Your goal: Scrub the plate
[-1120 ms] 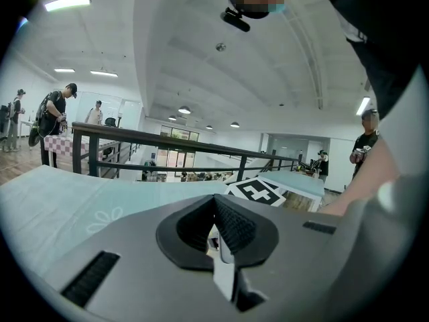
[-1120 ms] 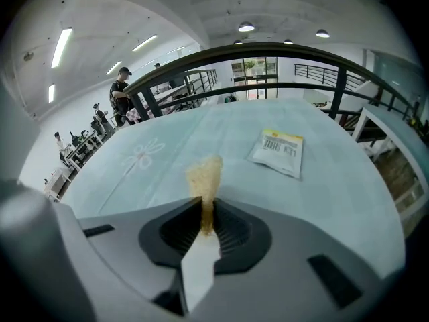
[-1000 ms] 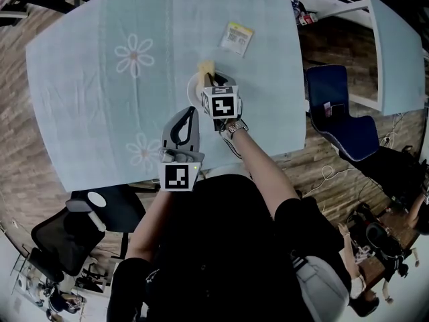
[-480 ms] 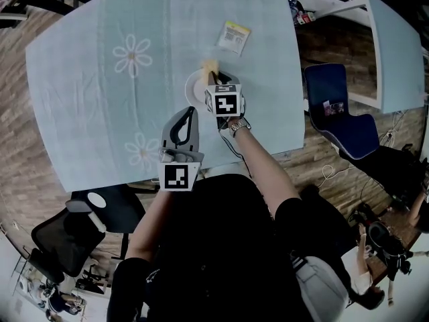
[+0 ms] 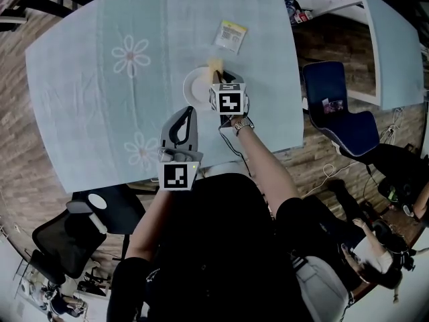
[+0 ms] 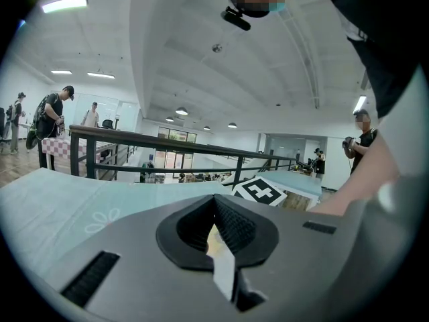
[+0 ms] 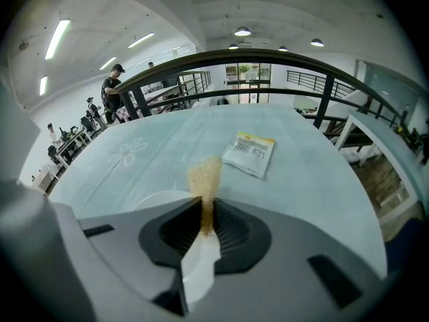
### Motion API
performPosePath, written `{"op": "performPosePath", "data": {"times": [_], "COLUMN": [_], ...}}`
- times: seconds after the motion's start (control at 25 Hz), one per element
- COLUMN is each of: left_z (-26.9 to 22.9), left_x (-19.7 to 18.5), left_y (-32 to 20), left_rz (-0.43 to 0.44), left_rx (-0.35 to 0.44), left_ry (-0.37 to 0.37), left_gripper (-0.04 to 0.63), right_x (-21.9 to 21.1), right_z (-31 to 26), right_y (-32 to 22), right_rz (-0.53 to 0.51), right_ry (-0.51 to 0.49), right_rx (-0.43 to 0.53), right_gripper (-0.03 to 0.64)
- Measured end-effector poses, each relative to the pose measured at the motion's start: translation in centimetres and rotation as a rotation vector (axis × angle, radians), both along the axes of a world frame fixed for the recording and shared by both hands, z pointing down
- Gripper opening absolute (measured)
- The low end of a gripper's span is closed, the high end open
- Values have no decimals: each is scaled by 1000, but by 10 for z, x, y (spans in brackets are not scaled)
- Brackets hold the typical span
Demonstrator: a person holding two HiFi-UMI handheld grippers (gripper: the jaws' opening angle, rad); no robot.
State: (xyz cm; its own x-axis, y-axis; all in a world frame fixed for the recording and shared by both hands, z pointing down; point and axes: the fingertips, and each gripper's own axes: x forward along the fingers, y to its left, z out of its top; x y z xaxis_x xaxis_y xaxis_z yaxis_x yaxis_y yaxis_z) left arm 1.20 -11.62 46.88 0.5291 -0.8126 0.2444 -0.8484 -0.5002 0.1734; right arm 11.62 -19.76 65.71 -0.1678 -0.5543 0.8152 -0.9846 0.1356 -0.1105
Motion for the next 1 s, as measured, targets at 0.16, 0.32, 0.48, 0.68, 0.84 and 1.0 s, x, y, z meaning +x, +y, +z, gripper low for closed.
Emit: {"op": "performPosePath", "data": {"times": [0.16,0.32,0.48,0.68,0.84,1.0], "left_z": [-2,-4,-5,-6,-5,-5], "left_x": [1,2,1,-1,-4,-8], "left_y": [2,4,8,14,19,23], "left_rz": [5,7,0,-1,-7,-23], "left_rx": [9,18,10,13,14,11], "left_ry": [-2,-2,5,1,-2,0], "left_gripper": [12,12,12,12,12,12], "right_x": [7,18,27,26,8,-15], "right_z": [-3,-6,-16,-29,-34,-34], "right_y": [3,6,9,12,17,23], "right_rz": [9,34,68,88,46,-8], "right_ry": [15,33,41,-6,-46,-72], "right_rx": [6,14,34,66,73,67], "right_gripper": [52,52,52,52,52,52]}}
